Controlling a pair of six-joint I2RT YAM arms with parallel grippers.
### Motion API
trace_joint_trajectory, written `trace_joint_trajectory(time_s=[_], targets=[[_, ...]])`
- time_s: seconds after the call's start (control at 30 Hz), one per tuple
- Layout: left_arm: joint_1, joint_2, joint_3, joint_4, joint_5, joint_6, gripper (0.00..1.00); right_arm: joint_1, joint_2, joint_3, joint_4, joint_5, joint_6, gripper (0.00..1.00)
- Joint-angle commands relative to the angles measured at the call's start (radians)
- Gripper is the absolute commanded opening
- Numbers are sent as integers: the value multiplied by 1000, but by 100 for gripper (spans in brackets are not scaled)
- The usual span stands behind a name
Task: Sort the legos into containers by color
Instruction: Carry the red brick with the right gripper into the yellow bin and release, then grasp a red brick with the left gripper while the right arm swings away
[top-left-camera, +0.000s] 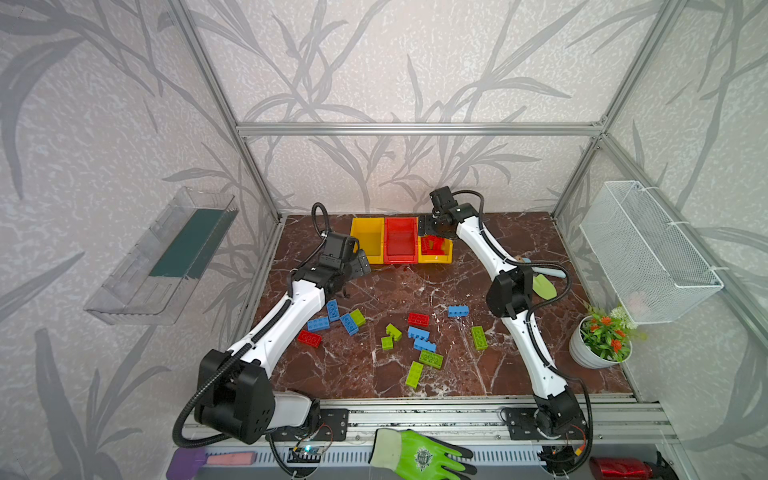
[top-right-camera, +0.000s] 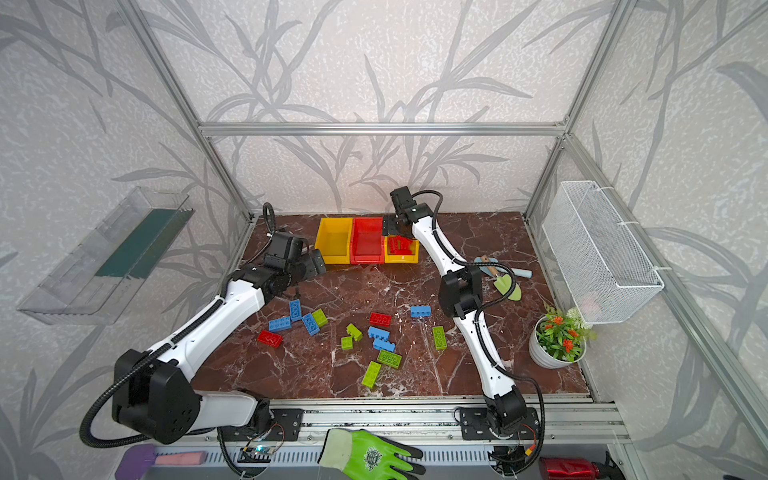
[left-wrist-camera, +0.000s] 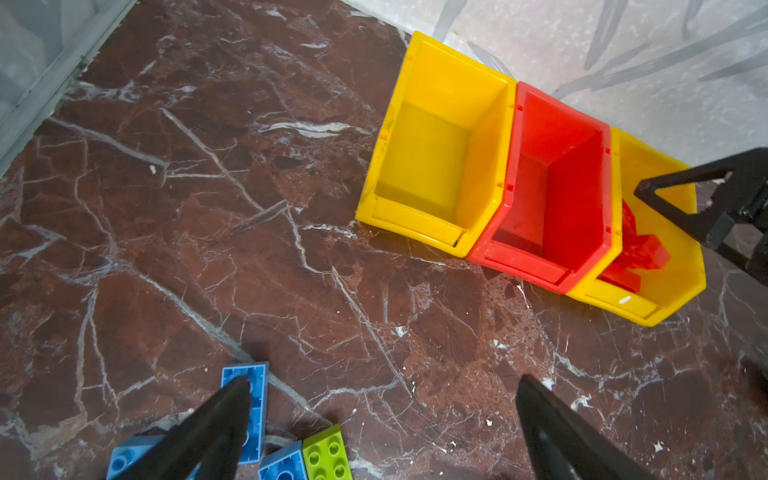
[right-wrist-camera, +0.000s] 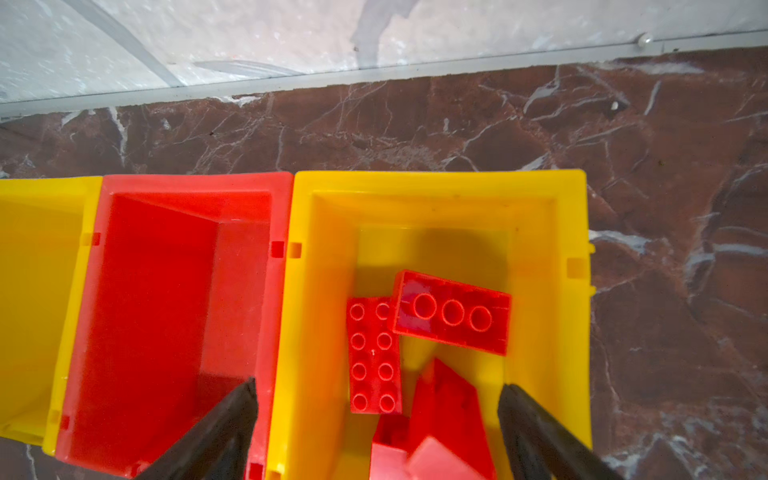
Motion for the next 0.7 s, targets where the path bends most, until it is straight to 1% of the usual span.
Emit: trace_joint_trajectory(time_s=[0.0, 0.1, 0.13, 0.17, 0.27, 0.33, 0.4, 0.53, 0.67], targets=[[18, -48, -21, -90, -80, -89, 99, 0, -93, -29, 13, -13, -27, 93], [42, -83, -48, -157, -113, -164, 99, 4, -155, -83, 1, -15, -29, 95], [52, -95, -56, -185, -122, -190, 99, 5, -177, -102, -6, -14, -32, 99], [63, -102, -62, -210, -126, -215, 99, 8, -196, -119, -20, -10, -34, 100], [100, -118, -85, -292, -112, -283, 99, 18, -268, -166, -89, -2, -42, 100], [127, -132, -116, -339, -92, -326, 99, 29, -326, -233, -127, 6, -37, 100], [161, -143, -156, -371, -62, -363, 99, 47, -406, -344, -135, 21, -26, 99], [231, -164, -238, -401, 20, -415, 99, 97, -629, -680, -52, 66, 6, 99], [241, -173, -274, -431, 31, -451, 99, 122, -839, -987, 42, 78, 84, 99]])
